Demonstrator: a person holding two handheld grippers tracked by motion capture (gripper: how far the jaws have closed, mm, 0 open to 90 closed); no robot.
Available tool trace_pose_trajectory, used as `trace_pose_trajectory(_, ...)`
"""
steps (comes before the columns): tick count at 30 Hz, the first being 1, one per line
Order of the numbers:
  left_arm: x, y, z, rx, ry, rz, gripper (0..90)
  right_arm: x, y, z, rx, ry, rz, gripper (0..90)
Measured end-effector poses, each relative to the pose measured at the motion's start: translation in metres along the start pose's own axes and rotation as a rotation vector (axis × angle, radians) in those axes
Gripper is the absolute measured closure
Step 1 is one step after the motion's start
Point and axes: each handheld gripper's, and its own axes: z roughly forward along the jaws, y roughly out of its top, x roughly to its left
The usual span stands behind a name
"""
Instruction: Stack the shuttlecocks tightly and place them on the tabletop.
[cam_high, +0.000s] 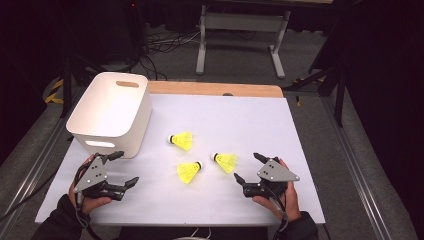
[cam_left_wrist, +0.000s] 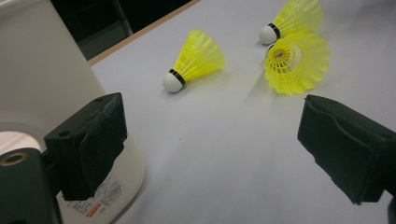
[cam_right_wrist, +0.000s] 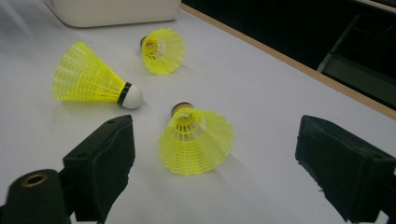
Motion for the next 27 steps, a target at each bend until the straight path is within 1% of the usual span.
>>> trace_pose_trajectory(3, 0.001, -0.004, -0.005, -0.004, 0.003, -0.010, 8.7, 0.006, 0.006, 0.003, 0.002, 0.016, -0.018, 13.0)
trace_pose_trajectory(4, 0.001, -0.004, -0.005, -0.004, 0.003, -0.010, 8.5, 0.006, 0.006, 0.003, 0.002, 0.016, -0.018, 13.0)
trace_pose_trajectory(5, 0.001, -0.004, -0.006, -0.007, 0.002, -0.013, 8.4, 0.010, 0.008, 0.006, 0.002, 0.025, -0.025, 13.1)
trace_pose_trajectory(8, 0.002, -0.006, -0.008, -0.008, 0.003, -0.022, 8.1, 0.013, 0.012, 0.008, 0.003, 0.028, -0.025, 13.6)
trace_pose_trajectory(9, 0.002, -0.007, -0.009, -0.011, 0.002, -0.031, 8.1, 0.015, 0.015, 0.009, 0.001, 0.029, -0.028, 14.1)
trace_pose_trajectory(12, 0.003, -0.009, -0.011, -0.009, 0.000, -0.036, 8.0, 0.023, 0.022, 0.012, -0.012, 0.043, -0.037, 16.2)
trace_pose_trajectory(13, 0.003, -0.009, -0.011, -0.008, 0.001, -0.037, 7.9, 0.026, 0.025, 0.013, -0.016, 0.056, -0.038, 16.7)
trace_pose_trajectory(14, 0.003, -0.010, -0.012, -0.008, 0.002, -0.038, 7.9, 0.031, 0.028, 0.017, -0.012, 0.078, -0.032, 18.1)
trace_pose_trajectory(17, 0.003, -0.011, -0.012, -0.009, -0.003, -0.044, 7.8, 0.043, 0.036, 0.026, -0.004, 0.102, -0.054, 20.5)
trace_pose_trajectory(22, 0.002, -0.010, -0.012, -0.013, -0.010, -0.037, 7.5, 0.060, 0.048, 0.045, 0.009, 0.130, -0.067, 22.6)
trace_pose_trajectory(23, 0.002, -0.010, -0.012, -0.013, -0.010, -0.037, 7.5, 0.060, 0.048, 0.045, 0.009, 0.130, -0.067, 22.6)
trace_pose_trajectory(24, 0.002, -0.010, -0.013, -0.014, -0.009, -0.040, 7.5, 0.067, 0.051, 0.054, 0.015, 0.144, -0.063, 23.4)
trace_pose_trajectory(26, 0.002, -0.011, -0.013, -0.016, -0.011, -0.042, 7.5, 0.068, 0.052, 0.058, 0.022, 0.148, -0.066, 23.4)
trace_pose_trajectory(27, 0.002, -0.011, -0.013, -0.017, -0.011, -0.042, 7.5, 0.073, 0.054, 0.066, 0.032, 0.155, -0.073, 23.7)
